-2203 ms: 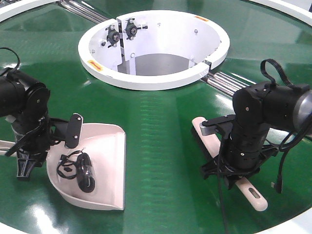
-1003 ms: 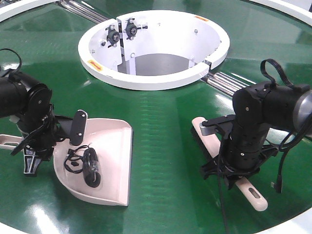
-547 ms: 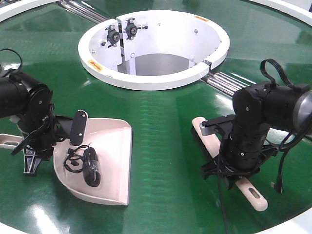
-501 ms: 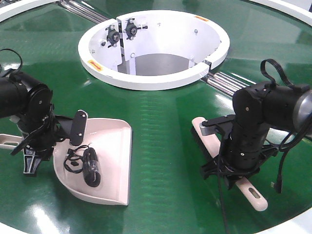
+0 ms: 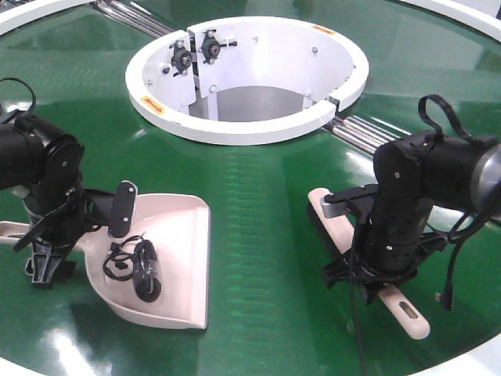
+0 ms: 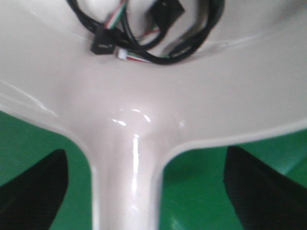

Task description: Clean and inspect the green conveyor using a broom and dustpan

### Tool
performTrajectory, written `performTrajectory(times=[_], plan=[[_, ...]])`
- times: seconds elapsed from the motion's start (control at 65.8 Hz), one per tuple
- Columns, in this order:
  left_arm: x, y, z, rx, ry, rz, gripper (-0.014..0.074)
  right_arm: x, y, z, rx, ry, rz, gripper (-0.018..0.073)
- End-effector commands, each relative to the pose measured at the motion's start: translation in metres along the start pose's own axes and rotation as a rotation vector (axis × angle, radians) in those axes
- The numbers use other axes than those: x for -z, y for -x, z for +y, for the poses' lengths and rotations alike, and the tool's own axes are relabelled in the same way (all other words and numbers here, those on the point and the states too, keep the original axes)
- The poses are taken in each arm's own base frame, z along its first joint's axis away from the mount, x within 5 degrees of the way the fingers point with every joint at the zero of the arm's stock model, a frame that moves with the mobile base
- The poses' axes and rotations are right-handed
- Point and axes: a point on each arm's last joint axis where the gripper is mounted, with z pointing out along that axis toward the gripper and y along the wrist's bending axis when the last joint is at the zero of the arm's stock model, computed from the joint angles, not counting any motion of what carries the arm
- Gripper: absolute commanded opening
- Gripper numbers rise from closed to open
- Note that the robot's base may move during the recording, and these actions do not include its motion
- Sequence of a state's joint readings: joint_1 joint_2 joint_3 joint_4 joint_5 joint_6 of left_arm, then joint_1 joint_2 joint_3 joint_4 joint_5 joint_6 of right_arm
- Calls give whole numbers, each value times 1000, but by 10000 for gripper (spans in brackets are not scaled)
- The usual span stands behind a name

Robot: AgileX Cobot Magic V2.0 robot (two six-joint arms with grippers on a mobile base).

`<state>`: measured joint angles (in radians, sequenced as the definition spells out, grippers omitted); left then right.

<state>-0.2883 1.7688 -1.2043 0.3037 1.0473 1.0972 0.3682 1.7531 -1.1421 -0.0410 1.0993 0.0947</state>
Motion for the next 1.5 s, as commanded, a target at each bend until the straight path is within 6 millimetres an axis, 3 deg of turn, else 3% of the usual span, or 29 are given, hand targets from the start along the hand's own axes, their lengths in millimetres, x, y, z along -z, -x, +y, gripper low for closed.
performTrajectory(times=[0.0,0.41,0.668,0.836,1.094,1.261,1.489], plan=[[28,-7,-1,78,63,-23,664,21,-1,-3,4,-1,-76,-1],[86,-28,-18,300,218,-116,561,21,1,-3,3,0,-91,-1],[128,-35,-41,648,240,-340,468,21,1,-3,-18,8,-98,0],[142,-41,-51,772,242,-385,417,20,3,-3,-29,6,-104,9],[151,-46,-61,798,231,-404,367,21,3,-3,-25,2,-104,31],[163,-48,-70,843,245,-479,365,20,0,-3,-15,-1,-74,165],[184,-59,-85,947,301,-565,365,21,1,-3,-19,0,-88,463]])
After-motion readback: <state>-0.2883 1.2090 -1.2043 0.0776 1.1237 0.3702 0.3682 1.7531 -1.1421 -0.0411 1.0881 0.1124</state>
